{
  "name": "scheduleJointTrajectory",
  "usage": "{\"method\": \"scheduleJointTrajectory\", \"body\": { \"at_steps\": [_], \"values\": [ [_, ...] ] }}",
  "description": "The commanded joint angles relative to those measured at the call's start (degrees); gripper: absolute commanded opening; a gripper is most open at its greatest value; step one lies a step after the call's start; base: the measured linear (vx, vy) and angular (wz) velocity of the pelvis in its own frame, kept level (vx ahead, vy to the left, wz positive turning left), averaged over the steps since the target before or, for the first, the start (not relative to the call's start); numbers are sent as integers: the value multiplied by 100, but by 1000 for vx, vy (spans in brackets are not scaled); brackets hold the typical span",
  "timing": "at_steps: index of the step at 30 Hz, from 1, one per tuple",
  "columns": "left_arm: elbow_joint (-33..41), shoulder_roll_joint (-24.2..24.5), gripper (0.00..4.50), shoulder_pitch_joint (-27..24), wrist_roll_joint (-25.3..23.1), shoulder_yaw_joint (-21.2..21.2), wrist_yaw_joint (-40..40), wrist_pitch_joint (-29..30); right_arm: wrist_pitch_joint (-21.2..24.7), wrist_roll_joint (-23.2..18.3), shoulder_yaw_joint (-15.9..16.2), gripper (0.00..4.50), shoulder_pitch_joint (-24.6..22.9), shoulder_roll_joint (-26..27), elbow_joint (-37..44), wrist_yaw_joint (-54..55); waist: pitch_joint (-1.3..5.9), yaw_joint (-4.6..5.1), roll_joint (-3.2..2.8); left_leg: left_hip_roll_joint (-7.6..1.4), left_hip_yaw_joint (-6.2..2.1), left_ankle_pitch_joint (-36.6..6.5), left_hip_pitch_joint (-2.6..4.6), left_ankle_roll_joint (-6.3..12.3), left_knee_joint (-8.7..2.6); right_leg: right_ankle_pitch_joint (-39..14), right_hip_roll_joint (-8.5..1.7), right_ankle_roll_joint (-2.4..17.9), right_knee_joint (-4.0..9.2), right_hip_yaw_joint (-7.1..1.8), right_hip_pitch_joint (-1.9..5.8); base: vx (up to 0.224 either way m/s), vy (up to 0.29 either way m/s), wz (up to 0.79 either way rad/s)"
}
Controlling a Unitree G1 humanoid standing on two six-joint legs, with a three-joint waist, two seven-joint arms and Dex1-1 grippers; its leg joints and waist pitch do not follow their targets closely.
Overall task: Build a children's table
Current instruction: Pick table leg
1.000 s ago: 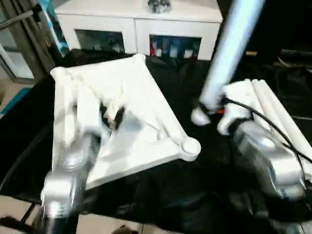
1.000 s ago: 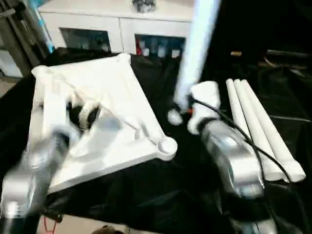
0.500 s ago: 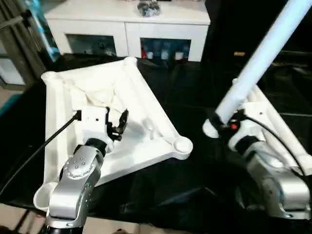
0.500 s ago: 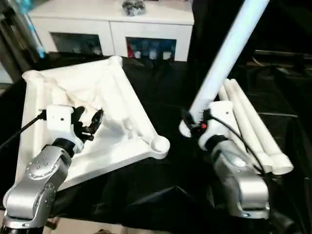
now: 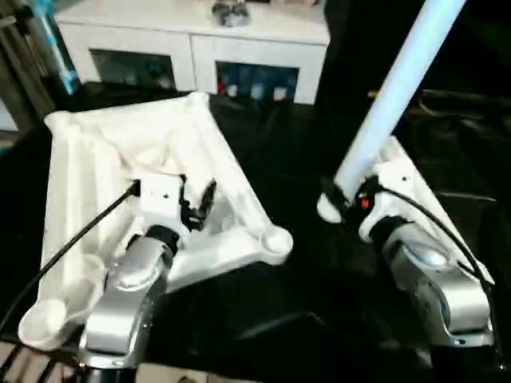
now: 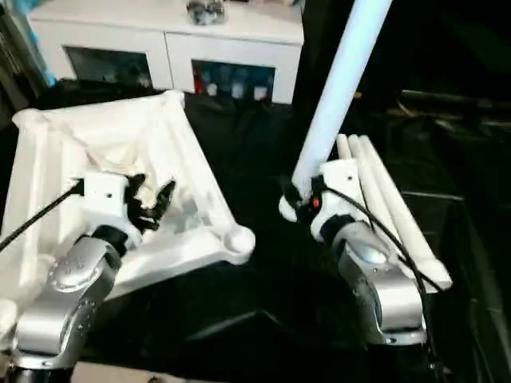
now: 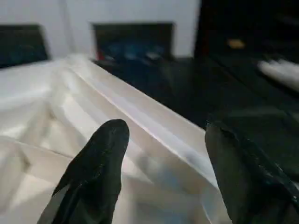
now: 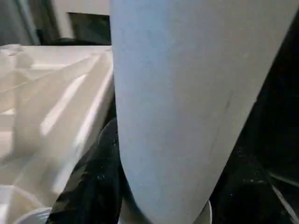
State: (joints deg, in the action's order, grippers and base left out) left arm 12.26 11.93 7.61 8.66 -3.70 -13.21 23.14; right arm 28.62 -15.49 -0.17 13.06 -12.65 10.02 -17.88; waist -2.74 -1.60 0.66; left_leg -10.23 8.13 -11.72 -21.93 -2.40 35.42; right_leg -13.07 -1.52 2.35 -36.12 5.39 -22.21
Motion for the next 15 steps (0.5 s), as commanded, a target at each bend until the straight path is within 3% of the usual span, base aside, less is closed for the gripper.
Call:
{"method": "scheduleJointTrajectory", "body": {
  "at_steps": [1,2,3,4,5,6,7,8,9,11,12,13,14,15],
  "values": [
    [-284,231,302,182,137,-201,-673,57,106,-126,40,190,117,-101,-43,-192,319,-72,-99,-294,-85,-480,48,238,-387,-968,-581,260,560,-392,297,0,0,0],
    [-371,302,319,252,224,-230,-909,64,122,-138,45,190,143,-138,-61,-250,304,-84,-80,-303,-83,-535,61,221,-399,-974,-583,284,583,-397,278,0,0,0],
    [-477,391,329,364,396,-278,-1272,99,165,-164,39,190,176,-199,-80,-350,317,-120,-160,-315,-95,-608,96,135,-408,-855,-597,414,543,-409,280,0,0,0],
    [-548,478,329,455,481,-353,-1543,127,235,-199,36,190,194,-261,-81,-442,316,-139,-147,-328,-87,-621,117,106,-421,-620,-606,585,521,-424,282,0,0,0],
    [-548,478,339,455,481,-353,-1543,127,235,-199,36,190,194,-261,-81,-442,308,-152,-141,-320,-70,-642,114,107,-428,-610,-602,633,527,-425,282,0,0,0],
    [-647,587,349,558,503,-483,-1855,75,299,-256,32,190,197,-338,-70,-569,301,-187,-201,-332,-69,-681,106,61,-438,-596,-631,735,509,-427,294,0,0,0],
    [-711,657,349,622,516,-573,-2068,45,338,-299,30,190,198,-397,-61,-659,299,-206,-254,-338,-68,-745,120,32,-442,-613,-628,753,512,-425,281,0,0,0],
    [-790,778,369,697,475,-718,-2326,45,393,-345,35,190,187,-472,-39,-771,306,-215,-238,-354,-65,-945,161,-7,-457,-618,-632,785,513,-431,287,0,0,0],
    [-869,885,369,763,414,-860,-2549,18,447,-387,42,190,165,-550,-14,-879,307,-219,-277,-346,-61,-906,142,-18,-456,-533,-641,827,489,-433,298,0,0,0],
    [-1037,1080,380,883,347,-1118,-2980,67,493,-420,63,190,97,-700,41,-1063,305,-229,-258,-321,-41,-930,134,17,-459,-607,-658,817,499,-433,316,0,0,0],
    [-1165,1166,393,957,336,-1268,-3245,124,495,-395,107,190,37,-830,79,-1184,305,-218,-323,-315,-40,-844,99,39,-451,-603,-693,853,484,-433,338,0,0,0],
    [-1200,1178,411,976,342,-1295,-3306,132,495,-388,119,190,25,-862,85,-1214,310,-210,-294,-315,-25,-850,102,60,-444,-689,-697,831,505,-435,339,0,0,0],
    [-1238,1192,358,995,347,-1325,-3372,141,495,-380,132,190,11,-897,92,-1246,314,-202,-296,-308,-23,-809,87,82,-441,-745,-703,836,501,-431,353,0,0,0],
    [-1445,1230,358,1072,268,-1493,-3567,108,564,-448,107,190,-46,-965,159,-1344,317,-206,-324,-295,-16,-779,85,105,-430,-779,-700,820,512,-435,346,0,0,0]
  ]
}}
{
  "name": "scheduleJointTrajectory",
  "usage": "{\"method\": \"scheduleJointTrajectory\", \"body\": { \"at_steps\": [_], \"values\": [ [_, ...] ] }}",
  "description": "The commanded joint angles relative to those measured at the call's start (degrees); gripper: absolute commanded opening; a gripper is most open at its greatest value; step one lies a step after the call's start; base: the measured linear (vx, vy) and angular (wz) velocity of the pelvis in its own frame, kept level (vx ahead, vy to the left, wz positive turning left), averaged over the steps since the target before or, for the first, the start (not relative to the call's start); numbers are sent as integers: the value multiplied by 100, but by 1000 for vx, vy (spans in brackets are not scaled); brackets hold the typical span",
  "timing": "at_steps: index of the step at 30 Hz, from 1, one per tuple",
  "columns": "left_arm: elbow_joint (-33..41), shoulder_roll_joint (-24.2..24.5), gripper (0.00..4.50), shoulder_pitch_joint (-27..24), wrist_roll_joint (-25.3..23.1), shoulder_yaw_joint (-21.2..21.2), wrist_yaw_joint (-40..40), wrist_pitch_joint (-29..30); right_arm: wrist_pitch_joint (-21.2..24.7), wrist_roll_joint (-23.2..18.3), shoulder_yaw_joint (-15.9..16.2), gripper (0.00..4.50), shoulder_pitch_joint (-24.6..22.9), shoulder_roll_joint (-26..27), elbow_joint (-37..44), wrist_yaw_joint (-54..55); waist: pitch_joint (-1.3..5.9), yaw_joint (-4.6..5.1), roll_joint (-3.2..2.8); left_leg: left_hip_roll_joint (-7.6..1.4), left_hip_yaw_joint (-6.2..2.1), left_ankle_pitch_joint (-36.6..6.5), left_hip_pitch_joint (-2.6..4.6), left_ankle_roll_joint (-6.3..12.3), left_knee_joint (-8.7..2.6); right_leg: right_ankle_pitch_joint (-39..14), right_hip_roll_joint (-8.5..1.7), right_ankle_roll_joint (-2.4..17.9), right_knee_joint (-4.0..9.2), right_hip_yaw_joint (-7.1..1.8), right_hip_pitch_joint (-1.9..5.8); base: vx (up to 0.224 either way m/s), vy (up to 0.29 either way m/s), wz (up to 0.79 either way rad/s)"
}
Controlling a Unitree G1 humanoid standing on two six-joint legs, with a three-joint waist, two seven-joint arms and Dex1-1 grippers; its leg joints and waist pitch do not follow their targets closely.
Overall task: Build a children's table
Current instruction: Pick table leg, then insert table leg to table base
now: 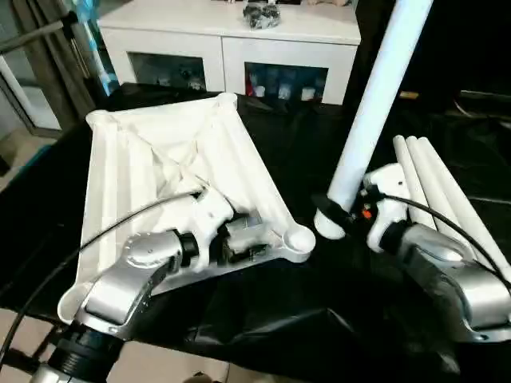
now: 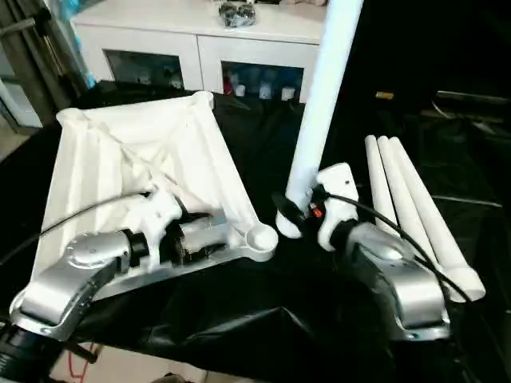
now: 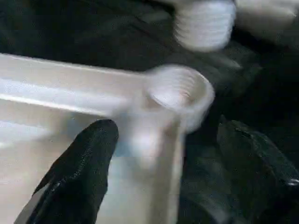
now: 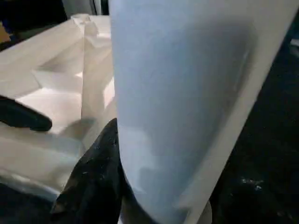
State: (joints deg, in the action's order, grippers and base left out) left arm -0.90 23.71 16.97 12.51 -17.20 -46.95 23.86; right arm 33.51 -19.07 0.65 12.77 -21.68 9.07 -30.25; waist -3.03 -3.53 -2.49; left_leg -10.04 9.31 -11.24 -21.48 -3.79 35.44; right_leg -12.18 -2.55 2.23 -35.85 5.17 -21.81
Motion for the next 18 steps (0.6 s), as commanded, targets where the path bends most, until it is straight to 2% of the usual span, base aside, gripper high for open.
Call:
{"method": "scheduleJointTrajectory", "body": {
  "at_steps": [1,2,3,4,5,7,9,11,12,14,17,18],
  "values": [
    [-187,54,348,159,-129,-186,-231,76,105,-123,7,190,-28,-67,278,-121,345,-8,-22,-312,-130,-830,45,265,-429,-935,-592,812,502,-412,299,0,0,0],
    [-205,53,350,166,-143,-194,-224,75,109,-128,5,190,-28,-68,281,-123,345,-9,-15,-312,-130,-832,41,273,-427,-976,-594,796,505,-413,303,0,0,0],
    [-391,35,344,244,-283,-258,-116,112,144,-170,-7,190,-30,-81,314,-138,347,-5,-75,-312,-128,-850,46,273,-418,-1027,-595,784,522,-411,295,0,0,0],
    [-391,35,331,244,-283,-258,-116,112,144,-170,-7,190,-30,-81,314,-138,352,0,-43,-311,-137,-826,39,287,-421,-1036,-585,763,511,-401,312,0,0,0],
    [-641,28,310,342,-548,-343,104,-38,160,-179,-5,190,-29,-111,341,-170,349,17,-35,-298,-128,-798,26,309,-413,-1102,-584,749,524,-398,310,0,0,0],
    [-763,-16,308,379,-638,-330,227,-142,177,-198,-13,190,-24,-116,356,-179,348,15,-50,-281,-118,-809,36,335,-396,-1330,-574,659,557,-396,301,0,0,0],
    [-855,-94,281,401,-571,-240,278,-5,201,-219,-17,190,-33,-142,394,-210,359,12,-50,-295,-128,-740,33,334,-401,-1377,-572,630,555,-383,300,0,0,0],
    [-840,-76,269,392,-540,-248,229,84,207,-220,-13,190,-42,-158,407,-230,372,6,-58,-312,-134,-689,33,345,-403,-1258,-574,667,535,-385,291,0,0,0],
    [-836,-68,259,386,-532,-256,211,104,210,-222,-12,190,-46,-167,414,-237,372,6,-33,-315,-129,-683,40,365,-401,-1180,-574,708,527,-388,280,0,0,0],
    [-763,-39,249,352,-473,-264,112,269,222,-218,4,190,-16,-199,402,-273,383,-2,-32,-317,-125,-604,31,398,-397,-1023,-581,777,494,-390,292,0,0,0],
    [-678,-22,212,294,-490,-282,70,368,240,-211,24,190,34,-227,362,-310,368,4,-30,-307,-121,-617,20,434,-396,-1093,-583,779,514,-387,290,0,0,0],
    [-671,-18,212,287,-488,-286,61,371,240,-211,26,190,38,-227,357,-312,367,7,-29,-308,-120,-629,22,431,-396,-1121,-582,768,517,-387,289,0,0,0]
  ]
}}
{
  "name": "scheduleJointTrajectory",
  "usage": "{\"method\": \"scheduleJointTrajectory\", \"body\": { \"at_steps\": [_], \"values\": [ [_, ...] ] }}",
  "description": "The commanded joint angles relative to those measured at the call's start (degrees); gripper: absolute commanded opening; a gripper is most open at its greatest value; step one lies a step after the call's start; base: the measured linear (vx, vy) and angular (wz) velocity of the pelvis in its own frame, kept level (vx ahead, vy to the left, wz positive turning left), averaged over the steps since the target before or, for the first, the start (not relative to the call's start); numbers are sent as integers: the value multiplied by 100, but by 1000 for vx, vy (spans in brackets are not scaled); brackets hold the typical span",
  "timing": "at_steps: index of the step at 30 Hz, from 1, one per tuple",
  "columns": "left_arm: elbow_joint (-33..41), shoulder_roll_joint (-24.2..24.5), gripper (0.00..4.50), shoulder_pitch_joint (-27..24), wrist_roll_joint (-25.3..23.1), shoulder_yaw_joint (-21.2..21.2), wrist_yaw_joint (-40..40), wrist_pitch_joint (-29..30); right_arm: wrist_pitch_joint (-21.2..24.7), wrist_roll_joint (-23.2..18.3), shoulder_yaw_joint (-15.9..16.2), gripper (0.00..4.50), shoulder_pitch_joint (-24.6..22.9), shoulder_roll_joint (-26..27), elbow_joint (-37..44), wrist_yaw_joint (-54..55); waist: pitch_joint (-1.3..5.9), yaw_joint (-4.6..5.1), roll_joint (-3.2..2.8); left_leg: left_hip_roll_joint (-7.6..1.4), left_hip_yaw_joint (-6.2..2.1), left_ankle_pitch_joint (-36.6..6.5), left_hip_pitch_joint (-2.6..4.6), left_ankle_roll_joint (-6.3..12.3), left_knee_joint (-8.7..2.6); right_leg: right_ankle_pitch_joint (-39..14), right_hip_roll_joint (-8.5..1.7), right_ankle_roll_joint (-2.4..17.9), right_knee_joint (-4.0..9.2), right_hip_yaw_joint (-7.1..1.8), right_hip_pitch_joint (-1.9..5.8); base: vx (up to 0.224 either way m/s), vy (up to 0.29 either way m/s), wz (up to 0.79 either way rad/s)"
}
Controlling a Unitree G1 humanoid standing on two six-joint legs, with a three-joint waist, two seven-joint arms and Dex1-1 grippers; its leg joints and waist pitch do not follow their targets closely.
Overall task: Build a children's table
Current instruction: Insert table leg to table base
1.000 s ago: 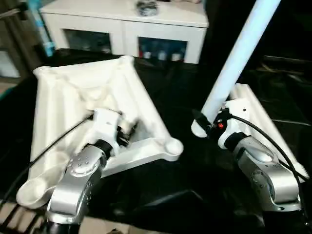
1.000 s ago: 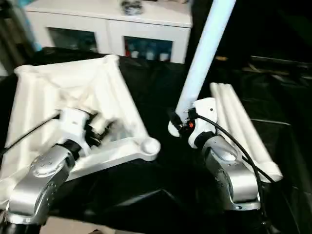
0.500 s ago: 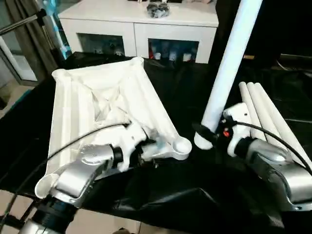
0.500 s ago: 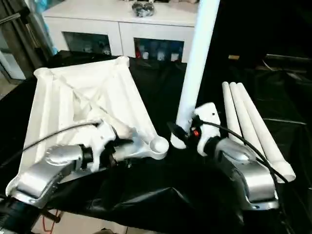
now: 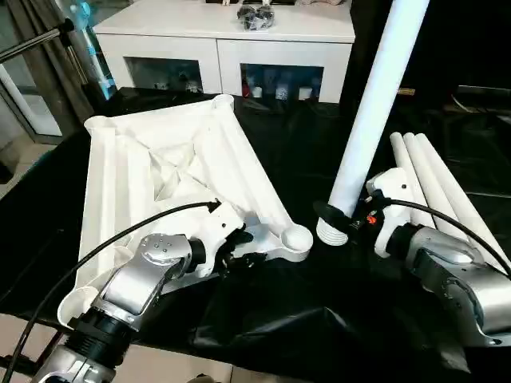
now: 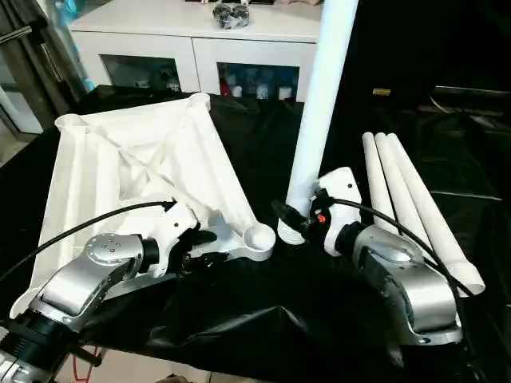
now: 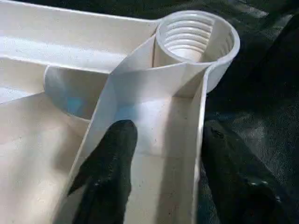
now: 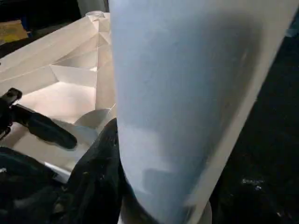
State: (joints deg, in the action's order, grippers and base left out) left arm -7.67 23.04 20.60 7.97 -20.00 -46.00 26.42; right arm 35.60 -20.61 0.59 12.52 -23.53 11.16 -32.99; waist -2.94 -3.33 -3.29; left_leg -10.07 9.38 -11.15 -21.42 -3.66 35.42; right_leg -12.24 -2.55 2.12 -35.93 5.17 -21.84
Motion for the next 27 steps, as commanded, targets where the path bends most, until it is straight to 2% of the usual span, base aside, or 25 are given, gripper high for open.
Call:
{"method": "scheduleJointTrajectory", "body": {
  "at_steps": [1,2,4,7,17,20,21,23,24,25,27],
  "values": [
    [48,72,202,-119,-26,-32,-89,132,31,-52,42,190,86,-43,114,-48,352,-14,66,-303,-122,-660,18,421,-397,-1199,-589,760,534,-388,290,0,0,0],
    [88,81,179,-148,-4,-41,-119,177,32,-47,56,190,108,-47,93,-60,353,-16,87,-298,-118,-653,17,419,-394,-1272,-592,734,538,-389,292,0,0,0],
    [179,98,168,-200,40,-45,-157,286,55,-63,94,190,163,-46,71,-105,347,-6,76,-309,-125,-665,25,414,-405,-1334,-580,721,533,-381,278,0,0,0],
    [238,137,151,-211,36,-65,-167,440,95,-94,131,190,239,-18,49,-142,343,-9,97,-300,-111,-683,28,417,-400,-1399,-583,702,552,-389,271,0,0,0],
    [298,134,81,-130,9,-111,-154,926,293,-205,368,190,583,52,-299,-490,359,-1,90,-295,-111,-529,17,457,-387,-1169,-573,774,518,-386,280,0,0,0],
    [262,72,48,-79,16,-160,-155,1008,205,-184,462,190,716,146,-630,-605,355,8,87,-295,-108,-583,21,441,-388,-1216,-578,806,527,-384,276,0,0,0],
    [256,30,42,-58,20,-154,-116,1059,154,-147,490,190,745,160,-715,-630,355,5,110,-299,-106,-584,21,436,-392,-1211,-580,806,532,-383,279,0,0,0],
    [217,-68,41,6,14,-156,-39,1153,32,-88,554,190,797,188,-891,-699,355,-2,110,-301,-99,-593,23,431,-389,-1224,-586,815,526,-383,278,0,0,0],
    [166,-191,36,83,17,-153,32,1183,-55,-38,607,190,832,205,-1053,-736,362,-2,131,-303,-93,-583,28,433,-385,-1214,-589,828,529,-384,277,0,0,0],
    [161,-203,14,91,18,-152,37,1183,-62,-34,612,190,835,207,-1068,-739,356,-7,136,-295,-85,-562,22,439,-383,-1228,-589,834,528,-381,280,0,0,0],
    [160,-356,7,159,39,-183,49,1158,-219,53,665,190,903,257,-1354,-768,353,-13,140,-296,-80,-561,25,457,-382,-1270,-600,818,540,-381,272,0,0,0]
  ]
}}
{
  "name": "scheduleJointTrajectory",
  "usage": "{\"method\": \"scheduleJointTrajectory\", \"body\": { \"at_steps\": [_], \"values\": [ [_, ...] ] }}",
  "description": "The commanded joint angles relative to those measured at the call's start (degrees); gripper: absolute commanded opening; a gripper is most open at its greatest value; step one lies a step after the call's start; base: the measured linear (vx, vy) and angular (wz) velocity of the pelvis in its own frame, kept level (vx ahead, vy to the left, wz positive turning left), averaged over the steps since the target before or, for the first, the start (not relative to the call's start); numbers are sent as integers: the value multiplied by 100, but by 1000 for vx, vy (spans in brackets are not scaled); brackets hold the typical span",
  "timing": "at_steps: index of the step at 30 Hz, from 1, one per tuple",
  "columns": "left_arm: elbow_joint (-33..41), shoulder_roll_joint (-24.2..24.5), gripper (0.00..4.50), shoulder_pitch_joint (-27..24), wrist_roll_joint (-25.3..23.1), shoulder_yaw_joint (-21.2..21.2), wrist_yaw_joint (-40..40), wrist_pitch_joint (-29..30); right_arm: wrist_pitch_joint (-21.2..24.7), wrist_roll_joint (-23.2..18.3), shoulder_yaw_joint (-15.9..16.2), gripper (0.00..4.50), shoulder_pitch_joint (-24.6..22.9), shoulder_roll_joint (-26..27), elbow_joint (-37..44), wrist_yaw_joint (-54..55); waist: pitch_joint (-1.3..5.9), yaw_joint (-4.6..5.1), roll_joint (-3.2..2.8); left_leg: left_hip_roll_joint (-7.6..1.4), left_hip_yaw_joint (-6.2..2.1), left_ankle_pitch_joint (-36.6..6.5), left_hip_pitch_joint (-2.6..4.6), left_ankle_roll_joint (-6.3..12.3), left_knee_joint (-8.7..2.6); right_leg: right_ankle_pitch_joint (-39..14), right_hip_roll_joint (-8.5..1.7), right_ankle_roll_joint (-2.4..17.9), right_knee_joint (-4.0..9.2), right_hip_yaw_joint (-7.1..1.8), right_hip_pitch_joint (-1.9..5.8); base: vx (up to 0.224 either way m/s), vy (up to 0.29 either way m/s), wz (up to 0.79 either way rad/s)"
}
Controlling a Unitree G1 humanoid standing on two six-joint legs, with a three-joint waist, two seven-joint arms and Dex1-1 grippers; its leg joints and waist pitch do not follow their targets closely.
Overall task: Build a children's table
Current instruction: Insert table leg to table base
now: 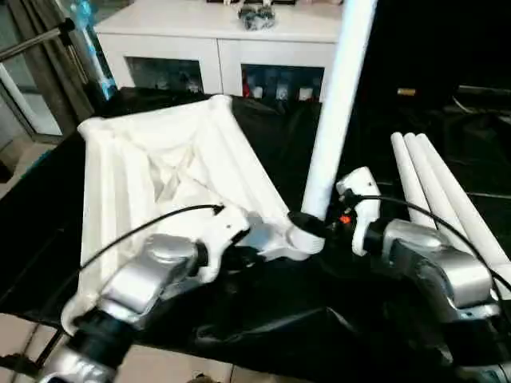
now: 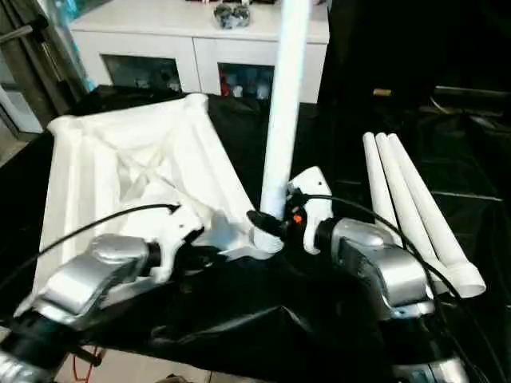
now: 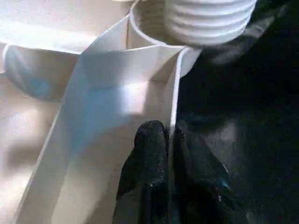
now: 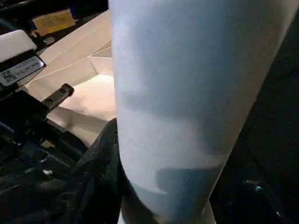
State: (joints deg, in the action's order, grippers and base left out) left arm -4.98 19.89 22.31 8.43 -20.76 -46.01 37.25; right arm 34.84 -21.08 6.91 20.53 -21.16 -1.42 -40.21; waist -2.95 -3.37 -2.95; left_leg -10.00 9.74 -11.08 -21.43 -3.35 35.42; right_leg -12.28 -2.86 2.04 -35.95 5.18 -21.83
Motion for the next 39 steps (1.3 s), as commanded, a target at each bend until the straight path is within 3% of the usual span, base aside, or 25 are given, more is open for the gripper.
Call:
{"method": "scheduleJointTrajectory", "body": {
  "at_steps": [1,13,21,30,33,39],
  "values": [
    [-106,-81,3,2,-15,-123,52,65,-188,131,43,190,135,47,-211,-68,364,-11,108,-307,-121,-540,15,431,-381,-1235,-569,812,530,-383,277,0,0,0],
    [-57,-146,0,-8,-10,-125,-30,35,-800,487,210,190,603,298,-1249,-27,357,17,137,-307,-114,-594,17,457,-384,-1232,-574,880,527,-368,276,0,0,0],
    [-86,-166,0,-16,4,-56,7,35,-800,544,310,190,544,242,-1400,-343,359,4,150,-320,-116,-568,22,492,-390,-1186,-576,872,513,-373,277,0,0,0],
    [-145,-161,0,22,-16,-37,-26,24,-677,478,202,190,491,85,-1225,-501,363,2,111,-320,-124,-570,17,494,-390,-1165,-574,872,515,-372,278,0,0,0],
    [-164,-160,0,47,-18,-47,-50,12,-589,447,179,190,484,17,-1133,-590,364,5,123,-319,-123,-596,15,506,-390,-1143,-566,880,518,-368,287,0,0,0],
    [-187,-166,0,80,-31,-66,-72,8,-513,505,225,190,512,-66,-1163,-616,356,8,111,-319,-123,-737,30,452,-394,-1395,-574,854,554,-368,272,0,0,0]
  ]
}}
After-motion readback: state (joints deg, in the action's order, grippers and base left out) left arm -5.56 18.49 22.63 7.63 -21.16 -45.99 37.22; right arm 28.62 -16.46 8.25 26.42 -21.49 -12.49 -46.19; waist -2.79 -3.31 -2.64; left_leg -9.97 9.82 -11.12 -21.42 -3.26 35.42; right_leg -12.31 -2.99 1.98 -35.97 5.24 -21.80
